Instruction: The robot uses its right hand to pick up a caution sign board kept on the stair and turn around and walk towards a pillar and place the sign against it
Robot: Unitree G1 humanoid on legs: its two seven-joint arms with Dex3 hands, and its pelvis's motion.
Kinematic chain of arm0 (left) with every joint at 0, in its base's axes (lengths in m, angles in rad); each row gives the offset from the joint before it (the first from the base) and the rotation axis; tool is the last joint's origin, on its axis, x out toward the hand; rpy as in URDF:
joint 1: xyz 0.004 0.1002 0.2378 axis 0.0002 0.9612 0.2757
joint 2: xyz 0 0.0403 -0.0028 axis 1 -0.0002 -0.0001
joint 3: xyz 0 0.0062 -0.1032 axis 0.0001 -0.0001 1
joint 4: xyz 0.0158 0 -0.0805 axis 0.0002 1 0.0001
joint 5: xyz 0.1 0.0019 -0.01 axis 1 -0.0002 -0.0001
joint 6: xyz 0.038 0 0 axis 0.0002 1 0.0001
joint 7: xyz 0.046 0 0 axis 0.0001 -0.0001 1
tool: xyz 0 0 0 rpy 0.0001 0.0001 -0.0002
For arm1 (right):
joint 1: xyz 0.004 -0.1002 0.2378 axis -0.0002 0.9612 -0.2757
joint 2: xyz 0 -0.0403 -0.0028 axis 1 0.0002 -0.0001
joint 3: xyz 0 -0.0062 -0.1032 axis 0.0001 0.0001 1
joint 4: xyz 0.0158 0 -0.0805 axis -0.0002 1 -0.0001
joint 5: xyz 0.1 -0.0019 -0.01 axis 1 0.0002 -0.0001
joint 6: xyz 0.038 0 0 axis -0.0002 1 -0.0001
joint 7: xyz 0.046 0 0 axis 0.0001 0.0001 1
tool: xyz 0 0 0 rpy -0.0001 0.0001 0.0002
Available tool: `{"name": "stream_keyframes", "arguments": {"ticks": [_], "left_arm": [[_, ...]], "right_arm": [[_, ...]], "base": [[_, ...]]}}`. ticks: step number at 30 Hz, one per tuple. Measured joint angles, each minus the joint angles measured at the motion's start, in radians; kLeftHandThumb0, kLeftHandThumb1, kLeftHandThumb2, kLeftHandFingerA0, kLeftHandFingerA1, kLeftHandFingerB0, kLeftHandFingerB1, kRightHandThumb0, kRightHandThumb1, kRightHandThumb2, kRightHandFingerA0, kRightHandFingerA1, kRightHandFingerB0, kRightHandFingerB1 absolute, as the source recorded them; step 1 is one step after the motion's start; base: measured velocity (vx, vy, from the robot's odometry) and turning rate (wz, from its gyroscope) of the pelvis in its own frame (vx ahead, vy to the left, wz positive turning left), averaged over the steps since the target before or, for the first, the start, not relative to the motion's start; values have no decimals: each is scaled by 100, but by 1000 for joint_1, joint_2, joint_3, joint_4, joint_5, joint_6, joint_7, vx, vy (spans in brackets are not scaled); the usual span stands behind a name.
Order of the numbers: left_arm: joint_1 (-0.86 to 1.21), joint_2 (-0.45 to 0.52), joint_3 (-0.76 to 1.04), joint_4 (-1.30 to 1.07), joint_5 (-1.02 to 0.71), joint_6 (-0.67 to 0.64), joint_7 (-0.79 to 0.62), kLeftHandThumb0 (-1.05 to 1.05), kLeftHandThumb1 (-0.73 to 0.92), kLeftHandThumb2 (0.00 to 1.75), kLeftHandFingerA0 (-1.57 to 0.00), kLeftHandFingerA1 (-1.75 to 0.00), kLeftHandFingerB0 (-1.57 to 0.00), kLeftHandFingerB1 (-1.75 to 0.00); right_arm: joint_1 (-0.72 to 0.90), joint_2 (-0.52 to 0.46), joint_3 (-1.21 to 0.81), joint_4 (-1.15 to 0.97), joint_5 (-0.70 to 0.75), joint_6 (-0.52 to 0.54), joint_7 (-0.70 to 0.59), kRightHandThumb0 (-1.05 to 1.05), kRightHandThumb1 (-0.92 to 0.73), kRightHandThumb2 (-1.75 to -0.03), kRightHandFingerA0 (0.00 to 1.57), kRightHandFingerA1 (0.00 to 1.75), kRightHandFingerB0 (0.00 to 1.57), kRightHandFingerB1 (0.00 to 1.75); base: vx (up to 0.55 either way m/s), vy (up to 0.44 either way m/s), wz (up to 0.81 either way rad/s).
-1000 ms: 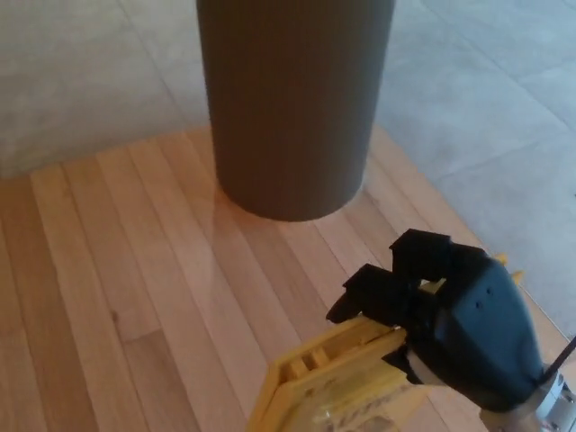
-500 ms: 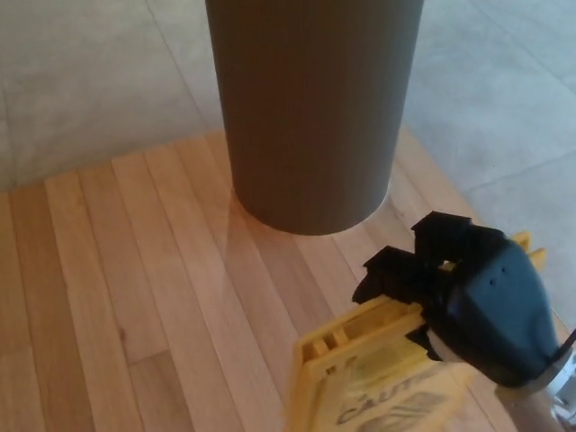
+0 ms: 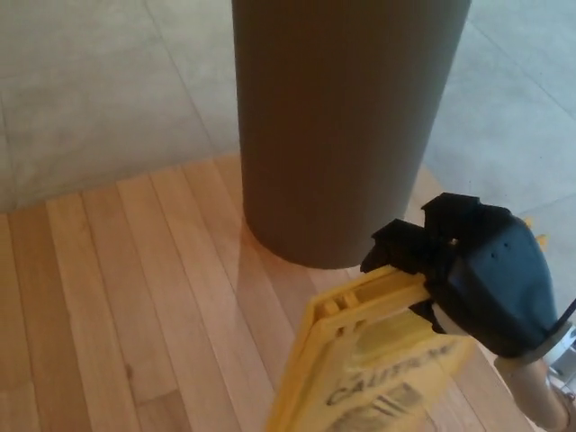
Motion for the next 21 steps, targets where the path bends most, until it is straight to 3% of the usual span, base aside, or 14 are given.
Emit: {"name": "stream_keyframes", "arguments": {"ticks": [3, 13, 16, 21], "left_arm": [[1, -1, 1, 2, -1, 0, 0, -38, 43, 67, -112, -75, -97, -68], [-4, -14, 5, 6, -5, 0, -6, -39, 44, 65, -111, -76, -96, -67], [-2, -14, 6, 7, -6, 0, -7, -39, 45, 64, -110, -74, -95, -67], [-10, -17, 4, 4, -6, 0, -8, -40, 43, 66, -112, -74, -98, -67]], "right_arm": [[-5, -2, 2, 21, 4, 11, -6, -16, -54, -95, 97, 148, 91, 100], [-16, -76, 0, 128, -2, 110, -44, -18, -56, -90, 93, 154, 87, 109], [-16, -84, 7, 138, -3, 128, -44, -18, -55, -90, 94, 150, 90, 102], [-18, -108, 29, 156, -9, 166, -46, -19, -58, -88, 92, 154, 87, 107]], "base": [[128, -70, -13], [87, -41, -27], [107, 87, -33], [138, 257, -29]]}}
